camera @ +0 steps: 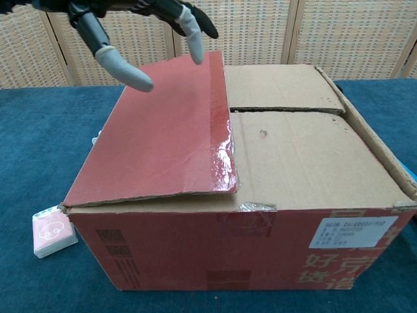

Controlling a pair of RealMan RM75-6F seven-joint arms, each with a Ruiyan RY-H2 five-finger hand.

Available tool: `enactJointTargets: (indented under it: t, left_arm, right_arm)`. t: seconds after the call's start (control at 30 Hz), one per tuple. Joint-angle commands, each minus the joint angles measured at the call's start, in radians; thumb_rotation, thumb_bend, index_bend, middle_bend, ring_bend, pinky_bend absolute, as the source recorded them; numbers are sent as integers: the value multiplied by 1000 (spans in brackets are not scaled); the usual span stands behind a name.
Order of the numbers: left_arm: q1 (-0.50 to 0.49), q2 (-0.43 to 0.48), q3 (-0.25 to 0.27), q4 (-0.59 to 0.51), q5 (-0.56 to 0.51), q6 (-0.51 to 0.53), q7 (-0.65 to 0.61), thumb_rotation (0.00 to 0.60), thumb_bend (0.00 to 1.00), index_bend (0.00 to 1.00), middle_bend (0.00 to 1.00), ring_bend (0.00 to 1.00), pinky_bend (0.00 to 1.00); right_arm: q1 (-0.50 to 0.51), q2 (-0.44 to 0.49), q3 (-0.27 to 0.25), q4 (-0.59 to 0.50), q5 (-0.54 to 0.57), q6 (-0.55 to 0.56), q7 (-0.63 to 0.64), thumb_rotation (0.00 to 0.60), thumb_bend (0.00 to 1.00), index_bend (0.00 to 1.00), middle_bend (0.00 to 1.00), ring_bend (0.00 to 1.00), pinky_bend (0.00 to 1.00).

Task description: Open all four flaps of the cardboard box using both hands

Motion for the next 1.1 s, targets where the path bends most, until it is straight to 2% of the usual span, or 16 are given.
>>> enactJointTargets:
  t: [0.03,0.27,0.43,0.6,0.87,1.1]
  left_arm:
    - [-48,-49,-5,27,-19,-34,10,350,127,271,77,52,65]
    - [-125,-131,-16,63,-84,-89,25,335,130,278,77,52,65]
    - [-162,-174,-19,80,-131,-122,59,208,128,281,78,53,65]
    - [-192,-199,-20,73,-178,-157,90,120,159,293,86,53,65]
    - [-205,-215,-10,60,-223,-167,178,117,182,332,138,55,65]
    - [-211,-219,4,55,-261,-181,271,117,182,380,211,101,65]
  right_arm:
    - [-6,-1,1,0,1,6,0,600,1000,167,165,0,87]
    - [-21,0,1,6,2,17,9,600,1000,167,165,0,83]
    - [-33,2,0,11,0,24,18,600,1000,167,165,0,79]
    - [-42,2,-1,18,-2,29,30,600,1000,167,165,0,75]
    - [-52,0,1,27,-3,34,42,600,1000,167,165,0,72]
    - [-60,-2,2,36,-3,38,55,600,1000,167,165,0,69]
